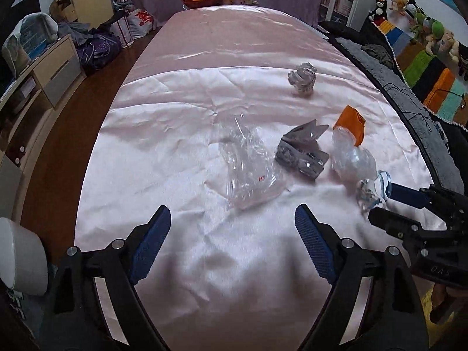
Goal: Collect trash
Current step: 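Grasp the blue-and-white strap with the right tool while the left tool grasps the clear bag, then lower the strap and clear bag into the black bin and open both tools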
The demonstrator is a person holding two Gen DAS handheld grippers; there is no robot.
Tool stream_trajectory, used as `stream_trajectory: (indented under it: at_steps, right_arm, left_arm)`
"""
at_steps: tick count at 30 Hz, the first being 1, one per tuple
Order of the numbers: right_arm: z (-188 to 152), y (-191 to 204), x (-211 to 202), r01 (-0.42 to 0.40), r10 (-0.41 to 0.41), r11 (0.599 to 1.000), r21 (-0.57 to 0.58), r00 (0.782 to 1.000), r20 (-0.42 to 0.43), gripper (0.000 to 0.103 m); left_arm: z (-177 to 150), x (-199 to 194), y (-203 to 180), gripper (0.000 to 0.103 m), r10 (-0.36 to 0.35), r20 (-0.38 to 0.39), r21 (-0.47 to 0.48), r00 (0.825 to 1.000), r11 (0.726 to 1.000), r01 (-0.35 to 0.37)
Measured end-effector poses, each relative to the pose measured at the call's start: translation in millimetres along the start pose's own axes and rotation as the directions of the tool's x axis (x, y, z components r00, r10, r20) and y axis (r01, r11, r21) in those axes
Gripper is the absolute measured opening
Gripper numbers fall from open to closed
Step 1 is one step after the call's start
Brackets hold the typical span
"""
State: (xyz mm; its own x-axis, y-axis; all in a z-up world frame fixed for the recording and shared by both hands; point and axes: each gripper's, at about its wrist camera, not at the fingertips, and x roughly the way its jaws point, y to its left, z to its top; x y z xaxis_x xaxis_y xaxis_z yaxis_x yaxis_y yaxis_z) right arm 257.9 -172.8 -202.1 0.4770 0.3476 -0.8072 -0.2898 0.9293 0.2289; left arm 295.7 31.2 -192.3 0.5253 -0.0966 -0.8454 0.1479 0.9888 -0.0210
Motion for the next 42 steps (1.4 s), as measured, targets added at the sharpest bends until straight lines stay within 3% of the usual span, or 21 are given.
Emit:
stream_trajectory:
  at_steps: [6, 10, 12, 16, 24, 34, 42]
  right_arm:
    - [4.7, -4.9, 8.9, -0.002, 0.002, 1.000, -0.002, 1.000, -0.016, 0.038]
    - [5.7, -5.7, 11.6, 0.002, -0.002, 1.000, -0.014, 1.000, -0.020, 0.020]
    - [5.7, -5.9, 12.3, 0.004, -0.004, 1.000, -0.021, 1.000, -0.021, 0.018]
    - [1.8, -4.1, 8.8, -0.002, 0.002, 1.000, -0.028, 1.000, -0.020, 0.013]
    - [-9.3, -2.8, -16.6, 0.015, -0.015, 0.999, -0.029, 1.000, 0.002, 0.012]
    - [-40.5, -0.3, -60.9, 0.027, -0.027, 0.999, -0.019, 0.999, 0.034, 0.012]
    - [-82.2, 2.1, -92.6, 0.010, -0.010, 1.000, -0.001, 0.999, 0.040, 0.012]
  left_arm:
    - [21.3, 24.6, -6.2, 0.064, -0.023, -0.021, 0.021, 1.000, 1.000, 0.023]
    - [23.3, 31.6, -10.4, 0.053, -0.064, -0.026, 0.037, 0.998, 0.997, 0.065]
    - [23.8, 32.2, -12.0, 0.043, -0.089, -0.029, 0.043, 0.996, 0.995, 0.091]
    - [20.5, 31.7, -13.7, 0.041, -0.098, -0.028, 0.054, 0.995, 0.994, 0.099]
    - [2.7, 14.4, -23.5, 0.031, -0.111, -0.036, 0.086, 0.993, 0.990, 0.114]
    - [-49.1, -52.7, -34.8, 0.031, -0.117, 0.013, 0.071, 0.993, 0.991, 0.116]
    - [-101.5, -93.4, -57.1, 0.031, -0.151, 0.009, 0.081, 0.988, 0.985, 0.150]
